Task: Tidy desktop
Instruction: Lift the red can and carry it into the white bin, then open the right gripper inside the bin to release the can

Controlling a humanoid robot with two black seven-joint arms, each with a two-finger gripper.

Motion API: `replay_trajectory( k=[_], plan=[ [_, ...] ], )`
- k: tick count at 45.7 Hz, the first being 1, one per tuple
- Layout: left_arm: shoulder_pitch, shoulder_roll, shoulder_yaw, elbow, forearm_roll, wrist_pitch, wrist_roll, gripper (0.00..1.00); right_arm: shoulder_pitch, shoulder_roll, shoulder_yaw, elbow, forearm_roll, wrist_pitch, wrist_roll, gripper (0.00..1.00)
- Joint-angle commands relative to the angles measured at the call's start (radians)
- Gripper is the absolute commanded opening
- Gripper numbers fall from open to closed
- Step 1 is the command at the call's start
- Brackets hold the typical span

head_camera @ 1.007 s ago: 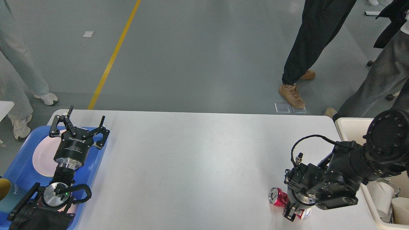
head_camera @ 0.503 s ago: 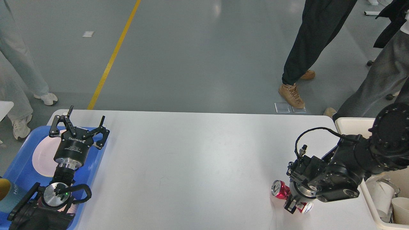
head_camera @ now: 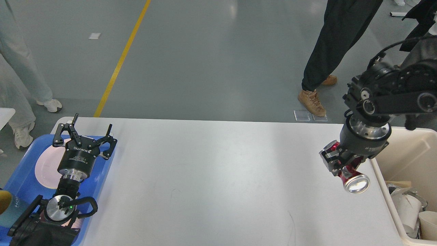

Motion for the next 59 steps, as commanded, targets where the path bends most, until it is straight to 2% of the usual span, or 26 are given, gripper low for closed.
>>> replay_trajectory(
  k=[1, 7, 11, 17, 23, 28, 37, 47, 53, 59],
  plan=[
    [0.0, 0.002, -0.001, 0.0, 0.0, 0.001, 0.0, 0.96, 0.145, -0.005, -0.05, 0.053, 0.038, 0.057, -0.001, 0.0],
    [0.0, 0.002, 0.0, 0.0, 0.0, 0.001, -0.001, 0.96, 0.138, -0.051, -0.095, 0.04, 0.039, 0.039, -0.001, 0.0],
    [0.0, 0.002, 0.0, 0.0, 0.0, 0.001, 0.0, 0.96, 0.054, -0.127, -0.144, -0.024, 0.039, -0.003, -0.002, 0.0],
    [0.0, 0.002, 0.0, 0.0, 0.0, 0.001, -0.002, 0.96, -0.181, -0.319, -0.161, -0.261, 0.029, -0.043, -0.01, 0.0],
    [0.0, 0.002, 0.0, 0.0, 0.0, 0.001, 0.0, 0.96, -0.468, -0.385, -0.13, -0.571, 0.039, -0.055, -0.008, 0.0],
    [0.0, 0.002, -0.001, 0.0, 0.0, 0.001, -0.001, 0.96, -0.725, -0.385, -0.014, -0.762, 0.039, -0.133, -0.008, 0.0],
    [0.0, 0.002, -0.001, 0.0, 0.0, 0.001, -0.001, 0.96, -1.144, -0.365, 0.212, -1.05, 0.039, -0.379, -0.013, 0.0],
    [0.0, 0.002, -0.001, 0.0, 0.0, 0.001, -0.001, 0.96, -1.534, -0.151, 0.345, -1.447, 0.041, -0.532, -0.011, 0.0],
    [0.0, 0.002, 0.0, 0.0, 0.0, 0.001, -0.002, 0.96, -1.631, -0.088, 0.381, -1.503, 0.039, -0.623, -0.011, 0.0],
    [0.0, 0.002, 0.0, 0.0, 0.0, 0.001, -0.002, 0.96, -1.648, -0.083, 0.385, -1.503, 0.041, -0.655, -0.011, 0.0]
  ],
)
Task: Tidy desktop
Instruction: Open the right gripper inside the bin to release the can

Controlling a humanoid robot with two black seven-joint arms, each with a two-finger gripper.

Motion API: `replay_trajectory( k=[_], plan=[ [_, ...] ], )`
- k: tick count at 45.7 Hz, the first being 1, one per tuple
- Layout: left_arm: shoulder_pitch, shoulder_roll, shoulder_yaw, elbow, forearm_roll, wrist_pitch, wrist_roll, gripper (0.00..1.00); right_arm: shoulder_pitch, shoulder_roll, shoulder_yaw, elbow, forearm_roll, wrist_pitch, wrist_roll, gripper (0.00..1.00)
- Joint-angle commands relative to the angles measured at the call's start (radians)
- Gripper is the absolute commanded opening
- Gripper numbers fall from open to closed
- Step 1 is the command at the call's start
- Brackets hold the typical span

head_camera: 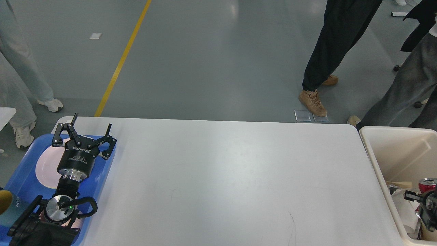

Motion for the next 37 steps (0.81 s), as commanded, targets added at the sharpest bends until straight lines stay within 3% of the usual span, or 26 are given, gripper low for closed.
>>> replay_trajectory(
  k=[1, 18, 20, 26, 27, 37],
  plan=[
    [0.0, 0.0, 0.001, 0.0, 0.0, 0.0, 0.001, 0.96, -0.023, 0.009, 0.005, -0.005, 0.001, -0.029, 0.0, 0.0],
    [0.0, 0.0, -0.001, 0.0, 0.0, 0.0, 0.0, 0.96, -0.059, 0.013, 0.011, -0.005, -0.001, -0.032, -0.002, 0.0],
    [0.0, 0.0, -0.001, 0.0, 0.0, 0.0, 0.0, 0.96, -0.061, 0.013, 0.011, -0.005, -0.001, -0.032, -0.002, 0.12],
    [0.0, 0.0, 0.001, 0.0, 0.0, 0.0, 0.0, 0.96, -0.062, 0.016, 0.011, -0.003, -0.001, -0.064, 0.003, 0.93],
    [0.0, 0.0, -0.001, 0.0, 0.0, 0.0, 0.0, 0.96, -0.062, 0.02, 0.013, -0.002, -0.001, -0.07, 0.003, 1.0],
    [0.0, 0.0, 0.001, 0.0, 0.0, 0.0, 0.0, 0.96, -0.07, 0.021, 0.014, 0.002, -0.001, -0.079, 0.003, 1.0]
  ],
)
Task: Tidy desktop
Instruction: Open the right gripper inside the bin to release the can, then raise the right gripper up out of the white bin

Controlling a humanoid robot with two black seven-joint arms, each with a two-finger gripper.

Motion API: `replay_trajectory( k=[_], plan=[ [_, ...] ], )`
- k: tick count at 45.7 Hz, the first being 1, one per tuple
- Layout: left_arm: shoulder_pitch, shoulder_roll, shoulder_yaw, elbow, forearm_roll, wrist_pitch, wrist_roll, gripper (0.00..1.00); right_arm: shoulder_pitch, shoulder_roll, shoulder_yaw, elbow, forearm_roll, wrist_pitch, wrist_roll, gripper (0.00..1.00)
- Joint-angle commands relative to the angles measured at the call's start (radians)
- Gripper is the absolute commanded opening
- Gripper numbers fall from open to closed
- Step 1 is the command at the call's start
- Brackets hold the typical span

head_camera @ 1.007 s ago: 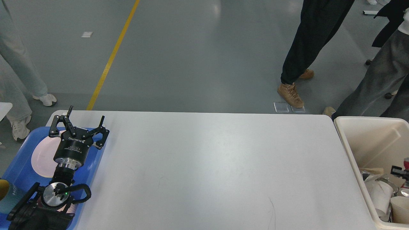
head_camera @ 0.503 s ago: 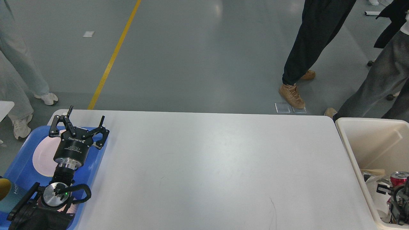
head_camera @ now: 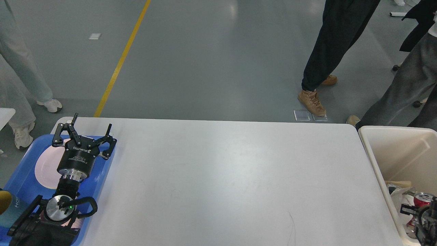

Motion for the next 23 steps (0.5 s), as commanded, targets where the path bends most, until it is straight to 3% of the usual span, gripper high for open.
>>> replay_trajectory(
  k=[1, 14, 23],
  plan=[
    [0.0, 0.0, 0.001, 0.0, 0.0, 0.0, 0.001, 0.96, -0.002, -0.001, 0.002, -0.001, 0.0, -0.002, 0.0, 1.0],
    [0.0, 0.0, 0.001, 0.0, 0.0, 0.0, 0.001, 0.96, 0.0, -0.007, 0.041, -0.006, 0.005, -0.01, 0.0, 1.0],
    [0.0, 0.0, 0.001, 0.0, 0.0, 0.0, 0.001, 0.96, 0.079, -0.096, 0.423, 0.033, 0.008, -0.004, 0.003, 1.0]
  ],
)
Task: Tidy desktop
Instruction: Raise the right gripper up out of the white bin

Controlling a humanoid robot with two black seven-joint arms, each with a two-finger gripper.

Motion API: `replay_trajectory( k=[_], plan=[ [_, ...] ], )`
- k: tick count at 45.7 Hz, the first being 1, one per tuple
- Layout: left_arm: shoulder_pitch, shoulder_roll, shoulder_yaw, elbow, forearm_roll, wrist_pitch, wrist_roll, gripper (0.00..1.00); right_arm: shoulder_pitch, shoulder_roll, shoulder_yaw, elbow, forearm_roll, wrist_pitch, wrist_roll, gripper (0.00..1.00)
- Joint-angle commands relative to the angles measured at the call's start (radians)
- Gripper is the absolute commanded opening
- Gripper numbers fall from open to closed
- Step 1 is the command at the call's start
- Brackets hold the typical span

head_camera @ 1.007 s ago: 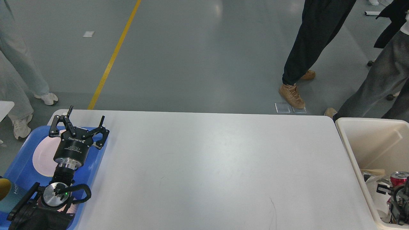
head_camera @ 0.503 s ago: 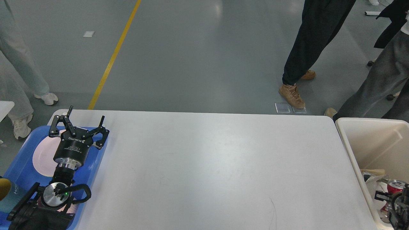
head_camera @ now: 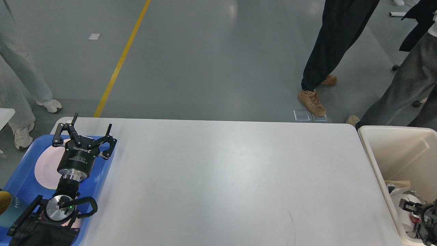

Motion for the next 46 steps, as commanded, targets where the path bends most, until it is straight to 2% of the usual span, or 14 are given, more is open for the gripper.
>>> replay_trajectory(
  k=[1, 7, 10, 12, 15, 19, 21, 24, 27, 30, 33, 36, 43, 46],
  plan=[
    [0.0, 0.0, 0.001, 0.0, 0.0, 0.0, 0.0, 0.96, 0.067, -0.068, 0.287, 0.03, 0.0, 0.004, 0.002, 1.0],
    [0.0, 0.0, 0.001, 0.0, 0.0, 0.0, -0.001, 0.96, 0.13, -0.103, 0.596, 0.098, -0.001, 0.001, 0.01, 1.0],
    [0.0, 0.0, 0.001, 0.0, 0.0, 0.0, 0.0, 0.96, 0.143, -0.143, 0.806, 0.147, -0.001, 0.004, 0.032, 1.0],
    [0.0, 0.0, 0.001, 0.0, 0.0, 0.0, 0.0, 0.96, 0.143, -0.162, 0.966, 0.197, -0.001, 0.004, 0.08, 1.0],
    [0.0, 0.0, -0.001, 0.0, 0.0, 0.0, -0.001, 0.96, 0.121, -0.171, 1.251, 0.288, -0.001, 0.008, 0.176, 1.0],
    [0.0, 0.0, 0.001, 0.0, 0.0, 0.0, -0.001, 0.96, 0.028, -0.157, 1.592, 0.381, 0.0, 0.018, 0.285, 1.0],
    [0.0, 0.0, -0.001, 0.0, 0.0, 0.0, -0.001, 0.96, -0.018, -0.143, 1.728, 0.441, -0.001, 0.024, 0.321, 1.0],
    [0.0, 0.0, 0.001, 0.0, 0.0, 0.0, 0.0, 0.96, -0.081, -0.107, 1.868, 0.581, -0.015, 0.035, 0.329, 1.0],
    [0.0, 0.0, -0.001, 0.0, 0.0, 0.0, -0.001, 0.96, -0.162, -0.079, 1.925, 0.734, -0.024, 0.076, 0.327, 1.0],
    [0.0, 0.0, 0.001, 0.0, 0.0, 0.0, -0.001, 0.96, -0.234, -0.073, 1.95, 0.814, -0.029, 0.171, 0.329, 1.0],
    [0.0, 0.0, 0.001, 0.0, 0.0, 0.0, -0.001, 0.96, -0.258, -0.033, 1.958, 0.82, -0.029, 0.246, 0.339, 1.0],
    [0.0, 0.0, -0.001, 0.0, 0.0, 0.0, 0.0, 0.96, -0.265, 0.03, 1.959, 0.82, -0.029, 0.275, 0.341, 1.0],
    [0.0, 0.0, 0.001, 0.0, 0.0, 0.0, -0.001, 0.96, -0.294, 0.075, 1.955, 0.819, -0.029, 0.278, 0.39, 1.0],
    [0.0, 0.0, -0.001, 0.0, 0.0, 0.0, -0.001, 0.96, -0.294, 0.082, 1.958, 0.819, -0.028, 0.277, 0.395, 1.0]
  ],
)
